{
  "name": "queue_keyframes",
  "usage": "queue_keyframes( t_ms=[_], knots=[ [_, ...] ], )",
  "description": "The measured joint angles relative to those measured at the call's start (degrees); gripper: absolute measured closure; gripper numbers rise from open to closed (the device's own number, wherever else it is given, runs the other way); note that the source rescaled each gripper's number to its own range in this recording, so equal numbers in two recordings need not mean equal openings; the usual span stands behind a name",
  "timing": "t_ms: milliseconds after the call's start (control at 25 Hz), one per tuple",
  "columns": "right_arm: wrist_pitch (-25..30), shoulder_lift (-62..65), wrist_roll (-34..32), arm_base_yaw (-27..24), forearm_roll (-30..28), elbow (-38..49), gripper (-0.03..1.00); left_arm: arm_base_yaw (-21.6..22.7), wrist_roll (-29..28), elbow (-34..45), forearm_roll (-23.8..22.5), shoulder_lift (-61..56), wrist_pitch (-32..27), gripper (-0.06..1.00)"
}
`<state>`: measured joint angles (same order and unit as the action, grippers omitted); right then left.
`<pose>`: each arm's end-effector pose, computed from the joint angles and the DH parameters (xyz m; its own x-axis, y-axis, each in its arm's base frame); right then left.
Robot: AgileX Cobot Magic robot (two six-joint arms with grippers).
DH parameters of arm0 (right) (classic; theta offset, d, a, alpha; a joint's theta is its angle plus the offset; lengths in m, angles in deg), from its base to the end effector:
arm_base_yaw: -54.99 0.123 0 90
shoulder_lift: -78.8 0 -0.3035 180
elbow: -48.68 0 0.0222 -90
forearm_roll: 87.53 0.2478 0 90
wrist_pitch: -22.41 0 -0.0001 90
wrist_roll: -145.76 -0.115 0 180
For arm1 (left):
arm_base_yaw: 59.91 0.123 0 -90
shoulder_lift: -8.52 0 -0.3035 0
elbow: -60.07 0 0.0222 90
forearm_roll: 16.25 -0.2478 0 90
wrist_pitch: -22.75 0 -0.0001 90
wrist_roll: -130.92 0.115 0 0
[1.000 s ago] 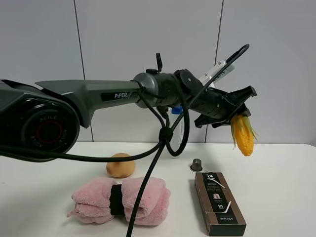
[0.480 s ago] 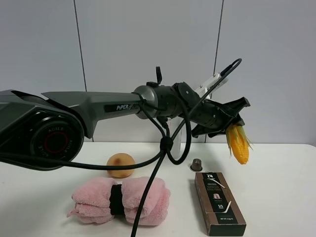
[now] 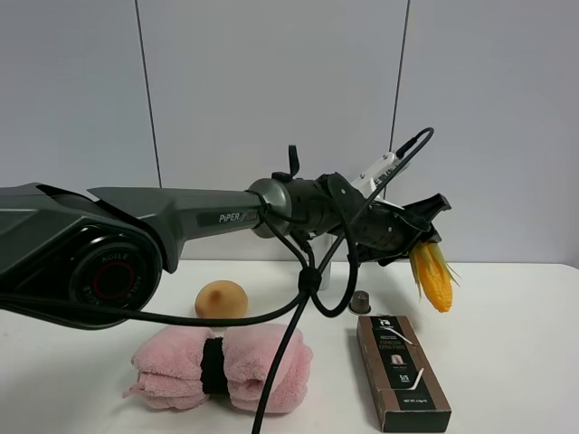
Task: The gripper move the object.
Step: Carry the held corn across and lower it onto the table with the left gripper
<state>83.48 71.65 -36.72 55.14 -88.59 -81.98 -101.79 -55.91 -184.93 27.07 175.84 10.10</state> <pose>-0.0049 -0.0019 0.2628 -0.4619 0.0331 -0.8863 0.0276 0.9994 0.0229 0.4713 -0.4459 0.1165 -0.7587 -0.3287 -0.5625 0.2885 0.6046 -0.7424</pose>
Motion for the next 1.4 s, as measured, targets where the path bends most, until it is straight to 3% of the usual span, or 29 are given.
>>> queue_keyframes(
  t_ms=[640, 960, 1400],
  knots=[
    [0.0, 0.0, 0.0, 0.0, 0.0, 0.0, -0.03, 0.0, 0.1, 0.0, 0.0, 2.7, -0.1, 0.94],
    [0.0, 0.0, 0.0, 0.0, 0.0, 0.0, -0.03, 0.0, 4.0, 0.0, 0.2, 2.7, -0.1, 0.94],
    [0.0, 0.0, 0.0, 0.0, 0.0, 0.0, -0.03, 0.0, 4.5, 0.0, 0.2, 2.7, -0.2, 0.94]
  ],
)
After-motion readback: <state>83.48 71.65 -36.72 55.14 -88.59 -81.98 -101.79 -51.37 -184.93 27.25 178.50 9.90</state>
